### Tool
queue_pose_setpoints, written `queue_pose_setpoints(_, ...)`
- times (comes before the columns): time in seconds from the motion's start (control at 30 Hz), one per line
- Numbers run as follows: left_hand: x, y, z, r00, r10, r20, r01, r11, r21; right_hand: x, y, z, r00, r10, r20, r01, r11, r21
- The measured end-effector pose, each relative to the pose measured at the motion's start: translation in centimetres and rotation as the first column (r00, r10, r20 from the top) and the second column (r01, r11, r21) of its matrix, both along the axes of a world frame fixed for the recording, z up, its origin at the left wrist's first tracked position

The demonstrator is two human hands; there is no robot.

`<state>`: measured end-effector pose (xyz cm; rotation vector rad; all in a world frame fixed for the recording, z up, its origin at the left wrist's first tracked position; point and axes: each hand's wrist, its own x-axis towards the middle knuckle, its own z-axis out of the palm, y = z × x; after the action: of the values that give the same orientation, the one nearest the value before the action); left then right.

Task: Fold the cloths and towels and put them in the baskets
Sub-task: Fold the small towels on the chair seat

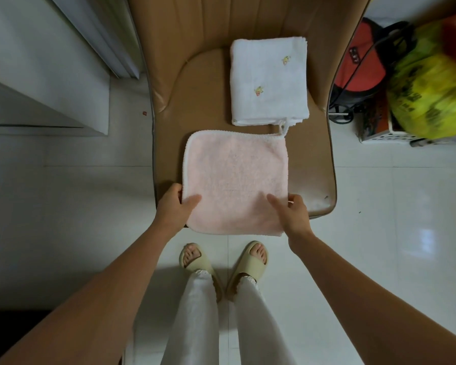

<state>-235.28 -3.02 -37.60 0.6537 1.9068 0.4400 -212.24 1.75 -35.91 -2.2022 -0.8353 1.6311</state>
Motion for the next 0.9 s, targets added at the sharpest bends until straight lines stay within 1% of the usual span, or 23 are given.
queue_pose_setpoints(0.03,-0.3,-0.2,0.1,0.998,-0.011,0.069,0.014,0.999,-0.047,-0.1,0.3,0.3,1.000,0.015,0.006,-0.015,1.000,0.004)
queue_pose_setpoints(0.1,-0.8,-0.4,0.3,0.993,-0.057,0.103,0.066,0.994,-0.085,-0.6,0.8,0.8,0.996,0.083,0.021,-0.084,0.995,0.055)
queue_pose_setpoints(0.17,-1.0,-0.3,0.5,0.991,-0.076,0.112,0.084,0.994,-0.072,-1.6,0.8,1.4,0.984,0.176,0.028,-0.179,0.970,0.167)
queue_pose_setpoints(0.2,-1.0,-0.2,0.6,0.987,-0.059,0.147,0.069,0.995,-0.066,-2.5,0.6,1.9,0.968,0.246,0.050,-0.251,0.938,0.241)
queue_pose_setpoints(0.27,-1.0,0.1,1.2,0.962,0.050,0.270,-0.027,0.996,-0.088,-4.5,0.1,2.5,0.911,0.394,0.122,-0.410,0.835,0.367)
queue_pose_setpoints(0.33,-1.3,0.3,1.5,0.893,0.228,0.388,-0.173,0.970,-0.171,-7.0,-0.4,2.8,0.828,0.516,0.221,-0.558,0.718,0.416)
queue_pose_setpoints(0.4,-2.0,0.4,1.3,0.807,0.368,0.462,-0.280,0.927,-0.250,-9.5,-0.8,2.7,0.714,0.619,0.328,-0.699,0.607,0.378)
queue_pose_setpoints(0.47,-2.8,0.4,1.1,0.755,0.419,0.505,-0.318,0.907,-0.276,-11.6,-1.4,2.2,0.627,0.687,0.368,-0.779,0.542,0.315)
queue_pose_setpoints(0.53,-3.2,0.3,1.1,0.746,0.416,0.520,-0.317,0.909,-0.272,-13.2,-2.0,1.6,0.561,0.731,0.388,-0.827,0.501,0.254)
queue_pose_setpoints(0.67,-3.6,0.4,0.9,0.772,0.378,0.511,-0.287,0.925,-0.251,-14.9,-3.3,0.4,0.469,0.766,0.441,-0.883,0.415,0.219)
queue_pose_setpoints(0.73,-3.8,0.3,0.9,0.770,0.375,0.517,-0.286,0.926,-0.246,-15.0,-3.9,-0.1,0.442,0.791,0.424,-0.897,0.397,0.195)
queue_pose_setpoints(0.77,-3.9,0.2,0.9,0.767,0.379,0.518,-0.291,0.924,-0.247,-14.9,-4.1,-0.3,0.436,0.813,0.386,-0.900,0.394,0.187)
queue_pose_setpoints(0.8,-4.0,0.2,0.9,0.770,0.380,0.512,-0.291,0.924,-0.248,-14.6,-4.0,-0.3,0.447,0.831,0.330,-0.894,0.404,0.192)
queue_pose_setpoints(0.83,-4.1,0.1,0.8,0.775,0.378,0.507,-0.290,0.925,-0.247,-14.3,-3.7,-0.2,0.477,0.835,0.275,-0.877,0.430,0.217)
queue_pose_setpoints(0.87,-4.1,0.1,0.7,0.786,0.366,0.498,-0.278,0.929,-0.244,-13.9,-3.1,0.1,0.515,0.820,0.251,-0.852,0.457,0.255)
queue_pose_setpoints(0.9,-4.2,0.1,0.6,0.809,0.337,0.483,-0.253,0.939,-0.232,-13.4,-2.2,0.5,0.539,0.788,0.296,-0.835,0.457,0.306)
